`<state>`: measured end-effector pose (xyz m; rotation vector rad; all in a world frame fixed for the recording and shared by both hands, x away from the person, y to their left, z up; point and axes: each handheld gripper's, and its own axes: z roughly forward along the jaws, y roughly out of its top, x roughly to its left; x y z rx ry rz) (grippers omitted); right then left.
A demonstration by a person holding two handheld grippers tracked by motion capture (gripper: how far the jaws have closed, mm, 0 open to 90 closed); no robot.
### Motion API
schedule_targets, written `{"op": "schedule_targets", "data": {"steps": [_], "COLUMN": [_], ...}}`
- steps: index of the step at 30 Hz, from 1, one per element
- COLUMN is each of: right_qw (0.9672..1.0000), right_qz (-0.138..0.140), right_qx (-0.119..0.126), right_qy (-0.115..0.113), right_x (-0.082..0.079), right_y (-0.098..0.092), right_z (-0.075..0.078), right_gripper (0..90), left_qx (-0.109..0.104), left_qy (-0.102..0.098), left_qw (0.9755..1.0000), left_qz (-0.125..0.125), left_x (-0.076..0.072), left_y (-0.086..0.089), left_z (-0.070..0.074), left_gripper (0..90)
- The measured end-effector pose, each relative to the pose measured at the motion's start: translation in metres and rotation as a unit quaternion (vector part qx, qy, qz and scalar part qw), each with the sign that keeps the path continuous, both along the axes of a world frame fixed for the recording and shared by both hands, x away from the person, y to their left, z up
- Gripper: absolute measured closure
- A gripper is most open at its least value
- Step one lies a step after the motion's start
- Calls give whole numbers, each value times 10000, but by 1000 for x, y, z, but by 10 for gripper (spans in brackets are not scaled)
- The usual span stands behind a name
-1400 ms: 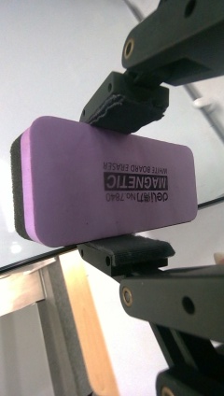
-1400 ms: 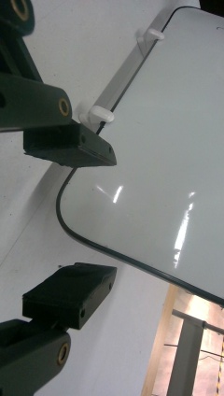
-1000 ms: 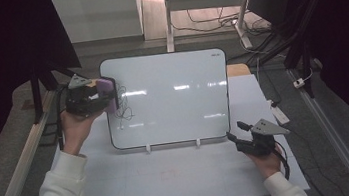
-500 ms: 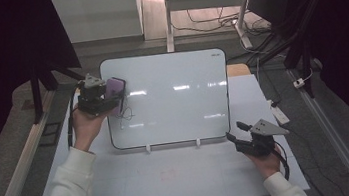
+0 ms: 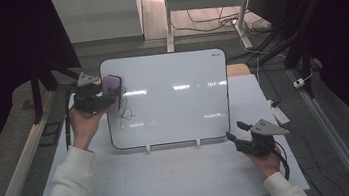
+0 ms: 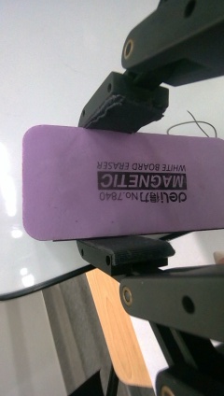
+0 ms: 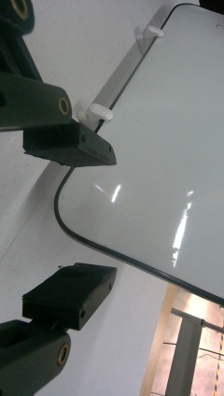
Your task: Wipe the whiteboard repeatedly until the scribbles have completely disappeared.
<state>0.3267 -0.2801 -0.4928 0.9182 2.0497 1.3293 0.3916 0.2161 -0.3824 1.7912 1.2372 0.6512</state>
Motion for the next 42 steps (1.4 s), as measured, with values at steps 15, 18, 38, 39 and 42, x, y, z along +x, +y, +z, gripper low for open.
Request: {"op": "schedule_targets", "data": {"steps": [15, 18, 38, 39, 42], "right_qw": [10000, 10000, 10000, 10000, 10000], "right_qz": [20, 18, -3, 3, 10], "right_qx": [-6, -3, -10, -9, -5], "right_qy": [-15, -17, -36, -37, -40], "right_x": [0, 0, 0, 0, 0], "right_y": [1, 1, 0, 0, 1], "right_z": [-1, -1, 0, 0, -1], "right_gripper": [393, 393, 393, 393, 393], "left_qx": [594, 613, 511, 549, 467], "left_qy": [17, -124, -125, -130, -90], "left_qw": [9974, 9980, 9976, 9972, 9974], "left_qz": [-398, -55, -455, -483, -547], "left_x": [-2, -1, 1, 0, -1], "left_y": [-44, -29, -57, -59, -56], "left_z": [-13, -7, -14, -15, -16], "left_gripper": [413, 413, 414, 414, 414]}}
